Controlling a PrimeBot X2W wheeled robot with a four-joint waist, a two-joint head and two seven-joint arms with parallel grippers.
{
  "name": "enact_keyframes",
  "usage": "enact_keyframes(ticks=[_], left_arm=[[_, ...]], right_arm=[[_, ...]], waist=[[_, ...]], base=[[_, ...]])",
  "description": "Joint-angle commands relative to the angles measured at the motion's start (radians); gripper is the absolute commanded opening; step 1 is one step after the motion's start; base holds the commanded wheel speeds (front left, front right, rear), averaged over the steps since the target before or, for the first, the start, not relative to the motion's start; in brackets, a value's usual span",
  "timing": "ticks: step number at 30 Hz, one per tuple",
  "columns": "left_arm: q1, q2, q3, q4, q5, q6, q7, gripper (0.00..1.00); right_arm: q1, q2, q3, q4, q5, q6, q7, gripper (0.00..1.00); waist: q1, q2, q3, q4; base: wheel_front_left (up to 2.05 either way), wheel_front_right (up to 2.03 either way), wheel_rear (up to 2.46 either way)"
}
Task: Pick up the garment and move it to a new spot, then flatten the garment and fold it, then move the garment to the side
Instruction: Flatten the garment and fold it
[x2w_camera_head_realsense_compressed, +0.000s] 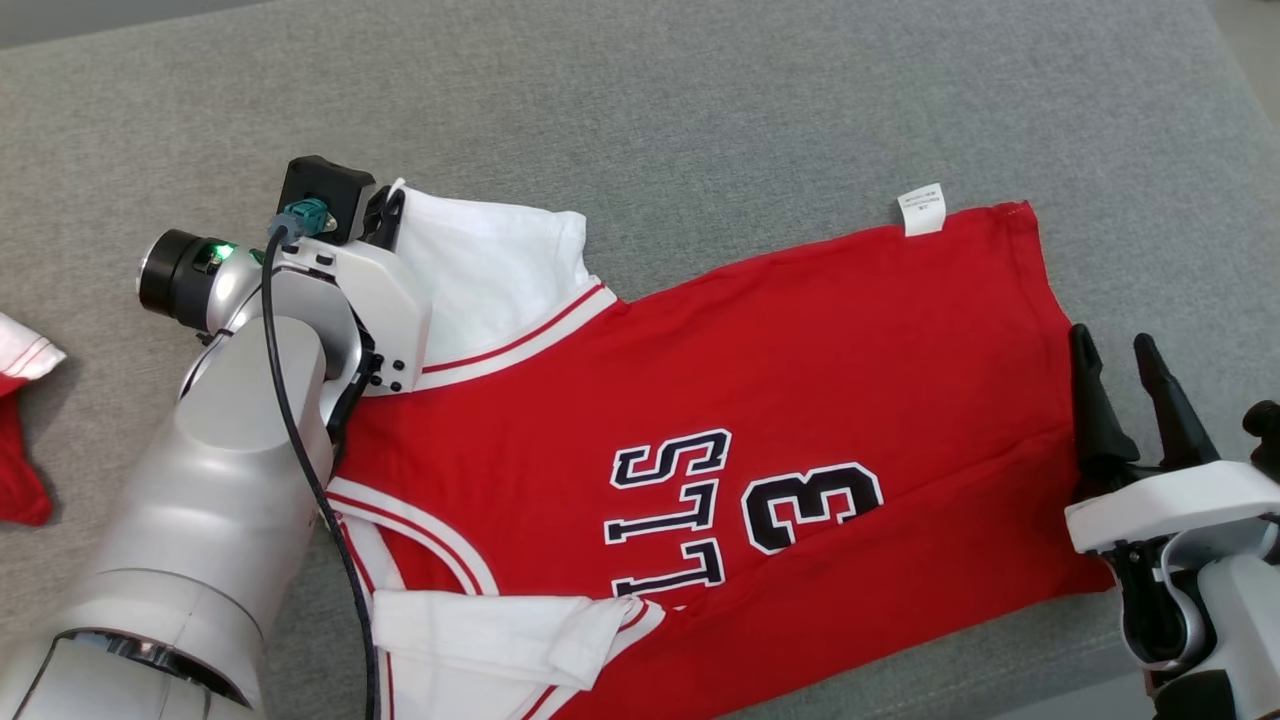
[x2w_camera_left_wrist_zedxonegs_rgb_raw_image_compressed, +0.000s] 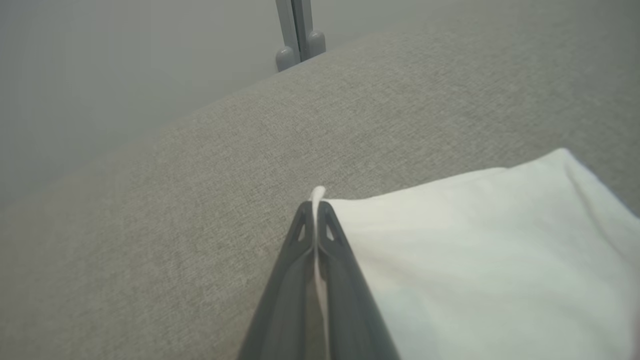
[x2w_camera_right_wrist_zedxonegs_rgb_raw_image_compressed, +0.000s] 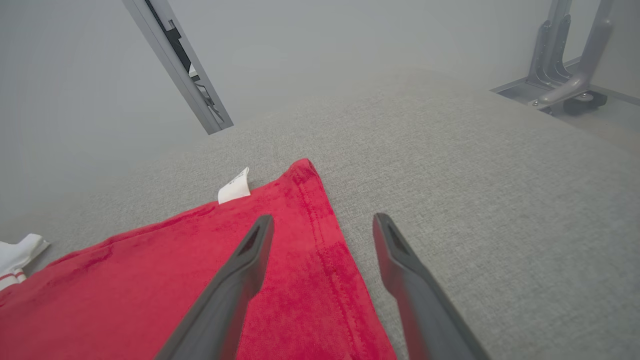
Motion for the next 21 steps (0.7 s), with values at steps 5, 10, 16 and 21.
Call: enact_keyframes(ticks=[5,10,16,21], left_arm=[[0.001,-0.014,0.016,-0.014,-0.029,-0.004,-0.054,0.0],[0.015,-0.03,0.024,-0.042,-0.047,-0.017,-0.08,0.0],[0.021,-0.042,0.014,-0.085,-0.051,-0.035,-0.087,0.0],[0.027,-0.048,0.003,-0.13,-0.054,-0.042,-0.089,0.0]], right_arm=[[-0.03,-0.033,-0.008,0.018,-0.024,0.0,-0.005,1.0],[-0.083,-0.072,0.014,0.087,-0.009,0.0,-0.005,1.0],[-0.192,-0.133,0.105,0.229,0.039,0.0,-0.005,1.0],[-0.288,-0.197,0.208,0.353,0.08,0.0,0.002,1.0]], waist=[[0.0,0.0,-0.02,0.039],[0.0,0.0,-0.031,0.077],[0.0,0.0,-0.026,0.109],[0.0,0.0,-0.014,0.143]], base=[[0.0,0.0,0.0],[0.0,0.0,0.0],[0.0,0.0,0.0],[0.0,0.0,0.0]])
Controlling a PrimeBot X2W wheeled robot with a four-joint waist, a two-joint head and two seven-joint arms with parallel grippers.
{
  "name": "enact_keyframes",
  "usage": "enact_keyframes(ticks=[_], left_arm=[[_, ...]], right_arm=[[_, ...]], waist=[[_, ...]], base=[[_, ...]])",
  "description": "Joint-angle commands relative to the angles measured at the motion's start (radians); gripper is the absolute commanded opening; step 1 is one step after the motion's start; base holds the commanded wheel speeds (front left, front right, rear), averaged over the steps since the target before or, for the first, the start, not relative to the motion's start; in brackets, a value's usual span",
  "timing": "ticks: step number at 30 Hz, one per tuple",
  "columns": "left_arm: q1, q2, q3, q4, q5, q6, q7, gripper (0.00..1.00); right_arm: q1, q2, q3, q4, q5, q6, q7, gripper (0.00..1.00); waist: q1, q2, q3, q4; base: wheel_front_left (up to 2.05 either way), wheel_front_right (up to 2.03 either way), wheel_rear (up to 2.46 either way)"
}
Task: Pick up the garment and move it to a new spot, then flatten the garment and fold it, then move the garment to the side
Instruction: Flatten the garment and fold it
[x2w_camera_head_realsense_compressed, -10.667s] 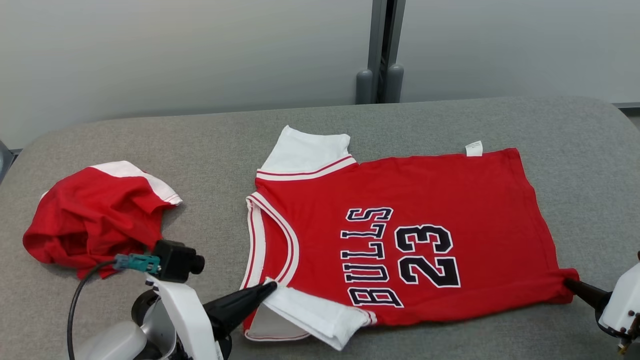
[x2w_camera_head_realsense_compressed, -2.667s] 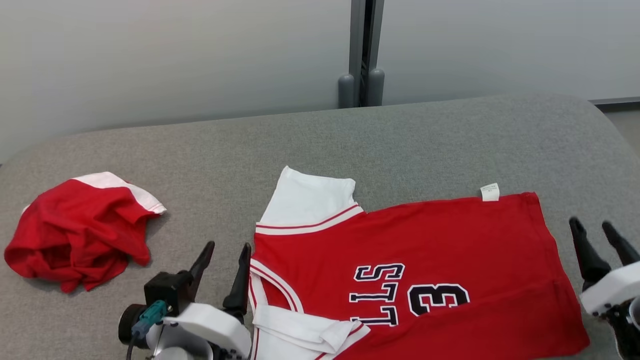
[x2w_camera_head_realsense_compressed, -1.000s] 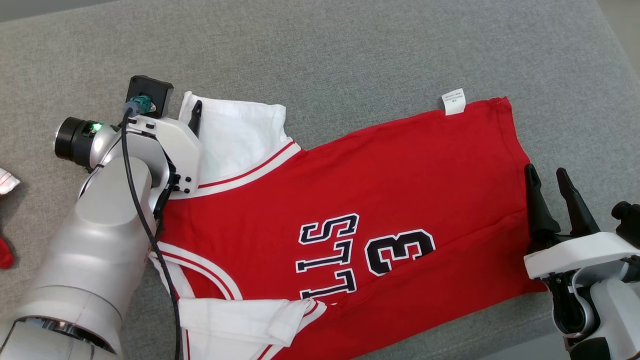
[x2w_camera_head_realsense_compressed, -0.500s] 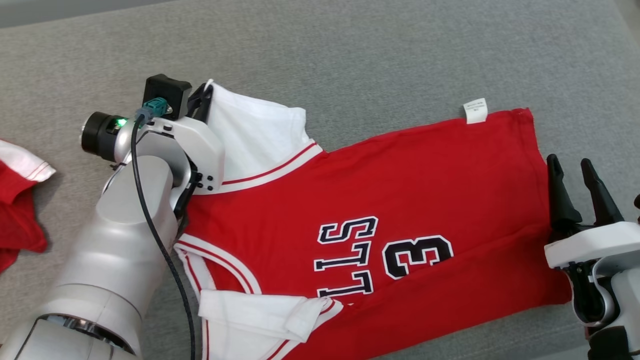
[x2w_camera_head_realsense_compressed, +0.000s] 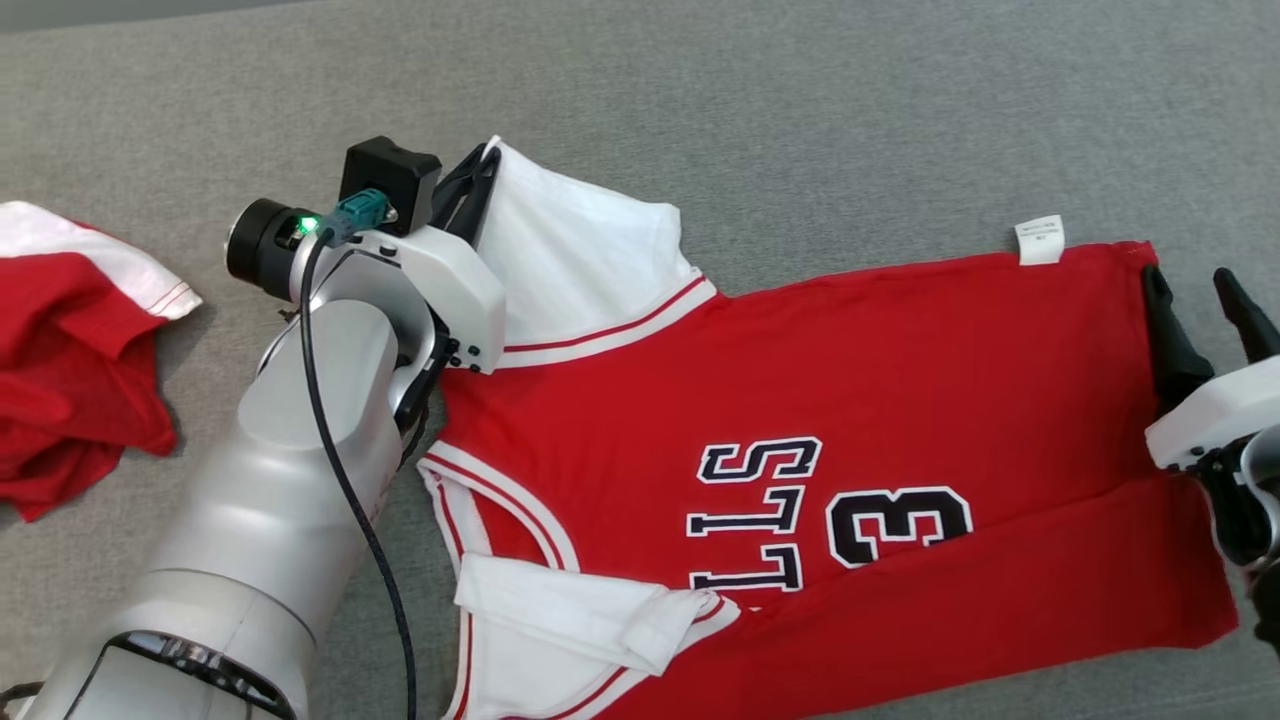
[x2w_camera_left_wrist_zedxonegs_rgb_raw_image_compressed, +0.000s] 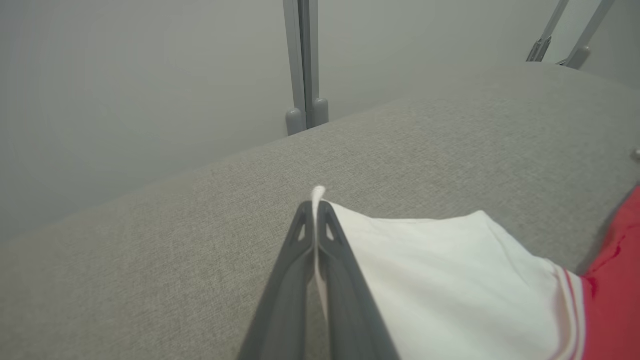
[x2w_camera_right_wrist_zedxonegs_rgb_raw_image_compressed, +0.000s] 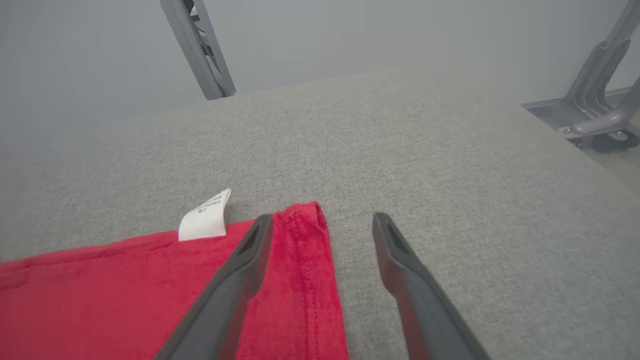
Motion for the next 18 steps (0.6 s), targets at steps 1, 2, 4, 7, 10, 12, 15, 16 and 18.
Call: enact_keyframes(ticks=[1,2,4,7,10,12,15,16,18], left_arm=[[0.007,0.004,-0.003,-0.025,-0.003,-0.002,-0.006,0.0],[0.01,0.003,-0.004,-0.034,-0.003,-0.003,-0.006,0.0],[0.013,0.001,-0.004,-0.052,-0.004,-0.004,-0.005,0.0],[0.016,0.001,-0.004,-0.066,-0.004,-0.002,-0.005,0.0],[0.018,-0.001,-0.001,-0.081,-0.003,0.004,-0.005,0.0],[0.02,-0.001,0.001,-0.089,-0.002,0.005,-0.005,0.0],[0.026,-0.001,0.003,-0.096,-0.001,0.004,-0.005,0.0],[0.027,-0.001,0.004,-0.098,-0.001,0.004,-0.005,0.0],[0.028,0.0,0.006,-0.101,0.0,0.004,-0.005,0.0]], right_arm=[[-0.043,-0.038,0.05,0.039,0.002,0.0,0.002,1.0],[-0.06,-0.058,0.079,0.06,-0.013,0.0,0.001,1.0],[-0.088,-0.069,0.12,0.095,0.002,0.0,0.005,1.0],[-0.114,-0.088,0.158,0.122,0.019,0.0,0.013,1.0],[-0.144,-0.109,0.218,0.149,0.038,0.0,0.021,1.0],[-0.162,-0.118,0.253,0.163,0.053,0.0,0.02,1.0],[-0.188,-0.13,0.301,0.185,0.067,0.0,0.017,1.0],[-0.195,-0.132,0.317,0.19,0.07,0.0,0.017,1.0],[-0.211,-0.133,0.347,0.203,0.081,0.0,0.017,1.0]], waist=[[0.0,0.0,0.01,0.022],[0.0,0.0,0.013,0.029],[0.0,0.0,0.019,0.041],[0.0,0.0,0.024,0.052],[0.0,0.0,0.029,0.065],[0.0,0.0,0.031,0.07],[0.0,0.0,0.034,0.076],[0.0,0.0,0.034,0.078],[0.0,0.0,0.036,0.081]], base=[[0.0,0.0,0.0],[0.0,0.0,0.0],[0.0,0.0,0.0],[0.0,0.0,0.0],[0.0,0.0,0.0],[0.0,0.0,0.0],[0.0,0.0,0.0],[0.0,0.0,0.0],[0.0,0.0,0.0]])
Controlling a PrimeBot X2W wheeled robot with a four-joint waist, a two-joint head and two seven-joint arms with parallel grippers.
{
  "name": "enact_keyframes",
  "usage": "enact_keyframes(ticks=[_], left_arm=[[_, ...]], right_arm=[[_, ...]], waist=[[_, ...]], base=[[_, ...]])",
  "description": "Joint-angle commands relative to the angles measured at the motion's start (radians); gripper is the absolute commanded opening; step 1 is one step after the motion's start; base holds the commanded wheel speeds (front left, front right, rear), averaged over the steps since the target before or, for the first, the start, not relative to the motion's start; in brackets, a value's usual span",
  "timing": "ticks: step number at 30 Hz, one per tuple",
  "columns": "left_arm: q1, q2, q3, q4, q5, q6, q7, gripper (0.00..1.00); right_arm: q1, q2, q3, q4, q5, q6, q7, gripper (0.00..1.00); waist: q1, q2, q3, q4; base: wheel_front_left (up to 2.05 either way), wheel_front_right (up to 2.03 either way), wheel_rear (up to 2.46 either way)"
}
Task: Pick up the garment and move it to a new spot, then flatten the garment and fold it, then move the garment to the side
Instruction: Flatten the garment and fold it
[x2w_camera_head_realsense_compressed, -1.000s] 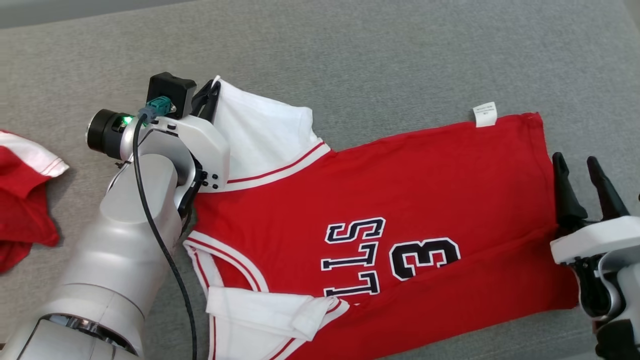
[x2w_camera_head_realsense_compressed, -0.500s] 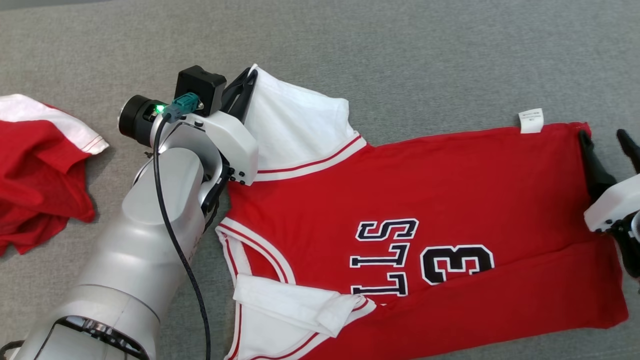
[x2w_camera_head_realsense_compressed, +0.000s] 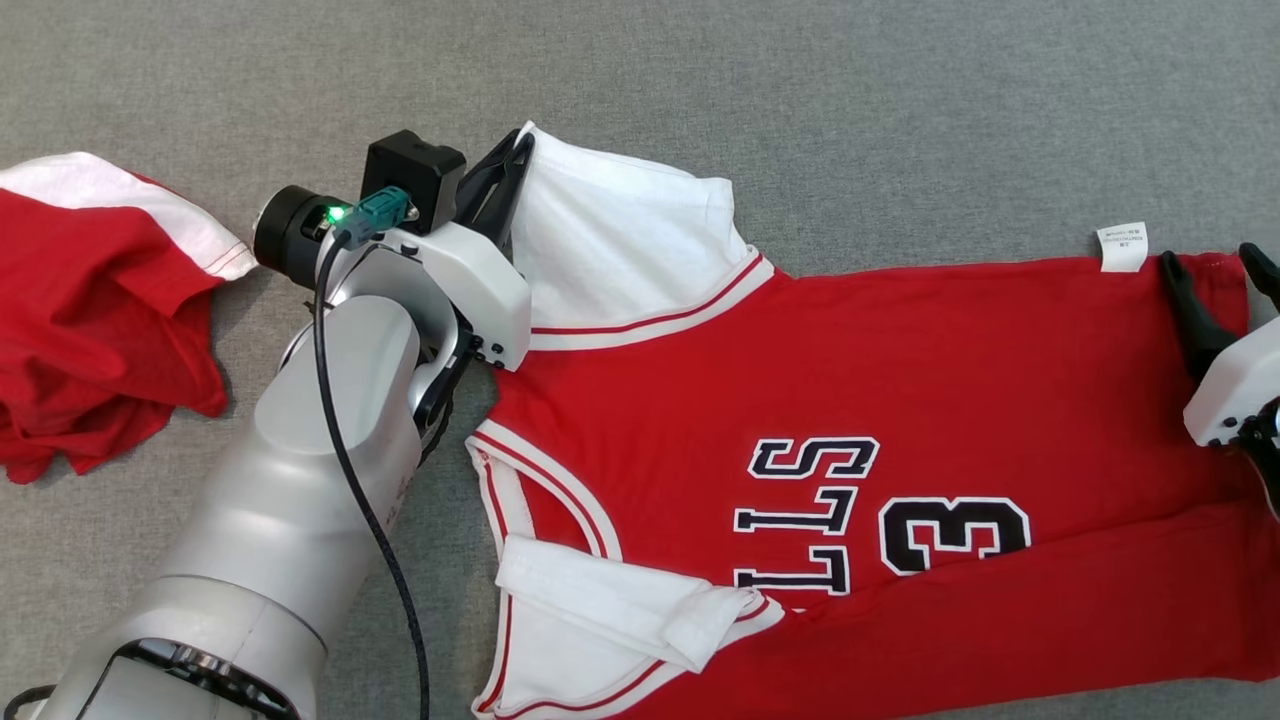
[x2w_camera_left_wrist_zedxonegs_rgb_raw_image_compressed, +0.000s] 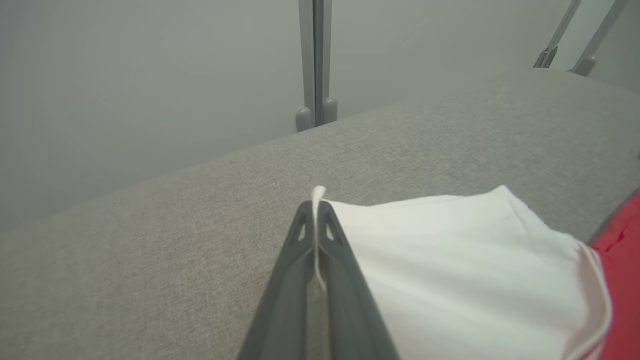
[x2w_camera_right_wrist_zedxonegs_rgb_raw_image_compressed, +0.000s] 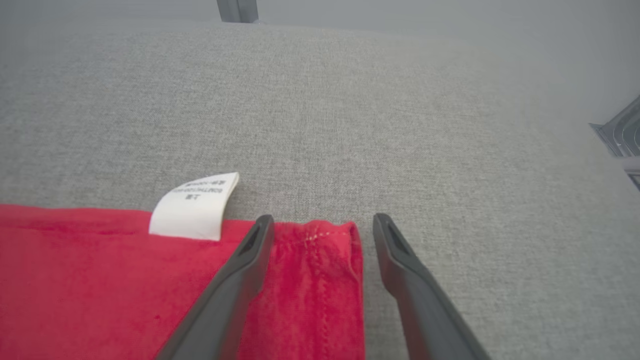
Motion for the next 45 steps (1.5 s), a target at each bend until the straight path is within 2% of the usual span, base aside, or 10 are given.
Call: enact_keyframes(ticks=[1,6,8,9,10,19,22,28,35,45], left_arm=[[0.007,0.006,0.005,-0.005,0.001,0.005,-0.004,0.0],[0.014,0.006,0.007,-0.011,0.004,0.006,-0.004,0.0],[0.017,0.006,0.008,-0.011,0.005,0.006,-0.004,0.0],[0.018,0.007,0.009,-0.01,0.005,0.006,-0.004,0.0],[0.02,0.008,0.009,-0.01,0.005,0.005,-0.004,0.0],[0.058,0.021,0.034,-0.035,-0.009,0.007,-0.004,0.0],[0.08,0.032,0.047,-0.058,-0.011,0.004,-0.004,0.0],[0.16,0.071,0.086,-0.161,-0.023,0.0,-0.004,0.0],[0.265,0.102,0.081,-0.297,-0.056,-0.021,-0.004,0.0],[0.439,0.208,-0.025,-0.548,-0.148,-0.027,0.012,0.0]], right_arm=[[-0.016,-0.007,0.017,0.011,0.012,0.0,-0.003,1.0],[-0.037,-0.013,0.083,0.038,0.038,0.0,-0.002,1.0],[-0.042,-0.014,0.102,0.047,0.049,0.0,-0.006,0.32],[-0.044,-0.016,0.108,0.052,0.056,0.0,-0.008,0.06],[-0.046,-0.017,0.114,0.057,0.062,0.0,-0.009,0.0],[-0.019,-0.022,0.106,0.041,0.132,0.0,-0.028,0.0],[0.008,-0.034,0.058,-0.005,0.128,0.0,-0.027,0.0],[0.117,-0.028,-0.115,-0.146,0.057,0.0,-0.027,0.0],[0.233,-0.007,-0.241,-0.203,0.005,0.0,-0.027,0.0],[0.347,0.0,-0.331,-0.236,-0.02,0.0,-0.027,0.0]], waist=[[0.0,0.0,0.001,0.002],[0.0,0.0,-0.002,0.008],[0.0,0.0,-0.005,0.009],[0.0,0.0,-0.007,0.009],[0.0,0.0,-0.009,0.009],[0.0,0.0,-0.038,0.006],[0.0,0.0,-0.051,0.008],[0.0,0.0,-0.087,0.016],[0.0,0.0,-0.122,0.033],[0.0,0.0,-0.165,0.061]], base=[[0.0,0.0,0.0],[0.0,0.0,0.0],[0.0,0.0,0.0],[0.0,0.0,0.0],[0.0,0.0,0.0],[0.0,0.0,0.0],[0.0,0.0,0.0],[0.0,0.0,0.0],[0.0,0.0,0.0],[0.0,0.0,0.0]])
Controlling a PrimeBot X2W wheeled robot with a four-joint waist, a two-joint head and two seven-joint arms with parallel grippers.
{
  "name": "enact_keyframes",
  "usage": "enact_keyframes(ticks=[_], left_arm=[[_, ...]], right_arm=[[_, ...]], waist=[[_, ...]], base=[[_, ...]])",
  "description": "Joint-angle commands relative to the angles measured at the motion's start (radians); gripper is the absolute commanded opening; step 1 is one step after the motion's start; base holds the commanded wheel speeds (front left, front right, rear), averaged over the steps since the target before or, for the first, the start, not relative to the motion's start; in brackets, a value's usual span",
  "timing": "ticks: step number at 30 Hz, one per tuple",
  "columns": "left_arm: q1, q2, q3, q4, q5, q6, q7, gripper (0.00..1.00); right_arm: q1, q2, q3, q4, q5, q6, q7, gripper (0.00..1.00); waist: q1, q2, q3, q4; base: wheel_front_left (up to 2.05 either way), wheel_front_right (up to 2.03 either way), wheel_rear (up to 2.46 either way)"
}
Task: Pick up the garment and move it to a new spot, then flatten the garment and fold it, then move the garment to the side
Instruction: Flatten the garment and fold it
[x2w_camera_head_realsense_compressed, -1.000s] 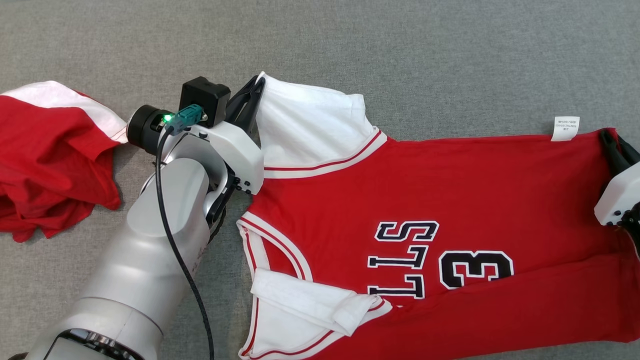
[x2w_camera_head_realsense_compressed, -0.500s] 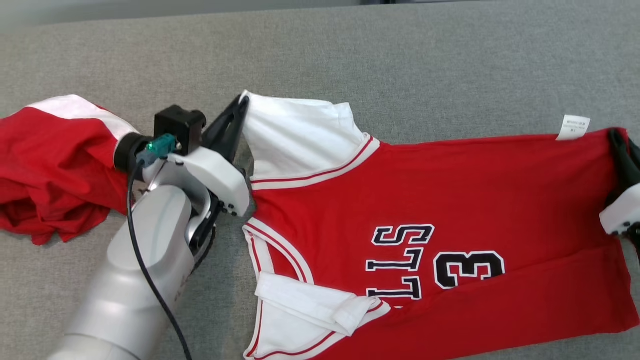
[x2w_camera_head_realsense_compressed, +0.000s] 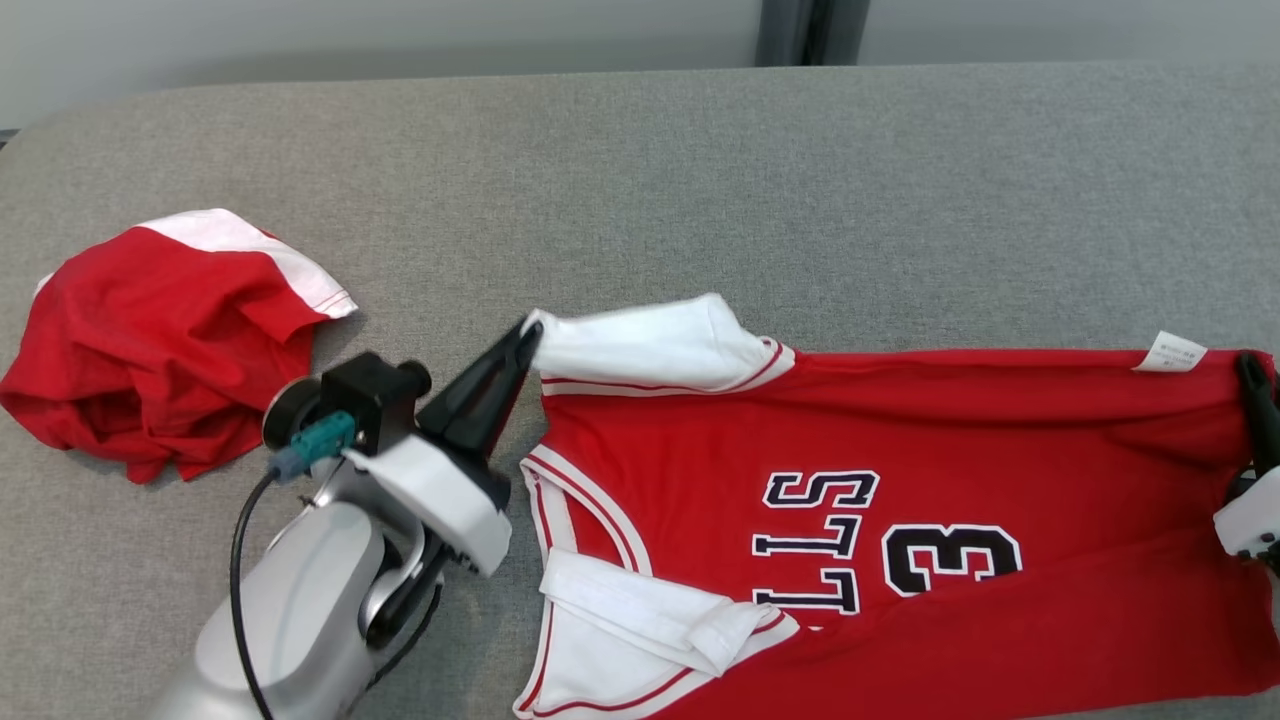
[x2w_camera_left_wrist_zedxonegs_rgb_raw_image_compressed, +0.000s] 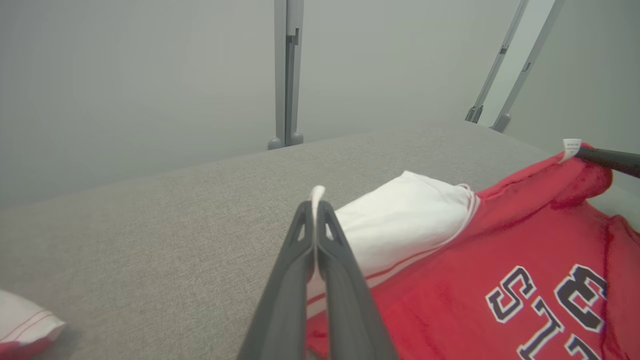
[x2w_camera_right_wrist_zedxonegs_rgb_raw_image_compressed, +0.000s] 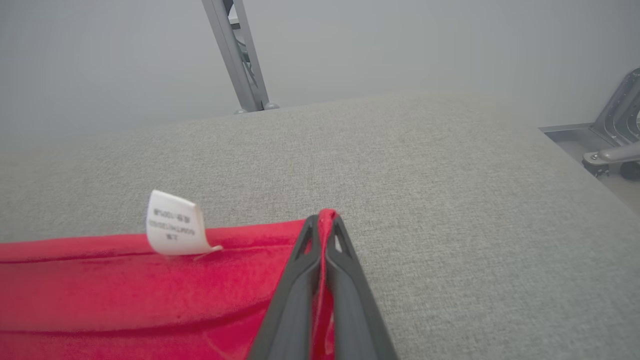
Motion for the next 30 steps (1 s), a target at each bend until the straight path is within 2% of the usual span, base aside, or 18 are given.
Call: enact_keyframes(ticks=[1,8,17,21,30], left_arm=[[0.019,0.021,-0.008,-0.019,-0.014,0.0,0.004,0.0],[0.118,0.163,-0.097,-0.213,-0.115,0.0,0.064,0.0],[0.193,0.351,-0.238,-0.461,-0.266,-0.001,0.207,0.0],[0.194,0.397,-0.27,-0.523,-0.307,-0.001,0.244,0.0],[0.193,0.434,-0.337,-0.571,-0.349,-0.001,0.318,0.0]], right_arm=[[0.013,-0.006,-0.005,-0.003,-0.001,0.0,-0.005,0.0],[0.049,-0.006,0.0,0.003,0.005,0.0,-0.005,0.0],[0.068,-0.016,0.021,0.026,0.002,0.0,-0.005,0.0],[0.078,-0.021,0.047,0.043,0.016,0.0,-0.005,0.0],[0.074,-0.047,0.158,0.081,0.06,0.0,-0.005,0.0]], waist=[[0.0,0.0,-0.006,0.004],[0.0,0.0,-0.03,0.009],[0.0,0.0,-0.053,0.017],[0.0,0.0,-0.06,0.018],[0.0,0.0,-0.072,0.006]], base=[[0.0,0.0,0.0],[0.0,0.0,0.0],[0.0,0.0,0.0],[0.0,0.0,0.0],[0.0,0.0,0.0]])
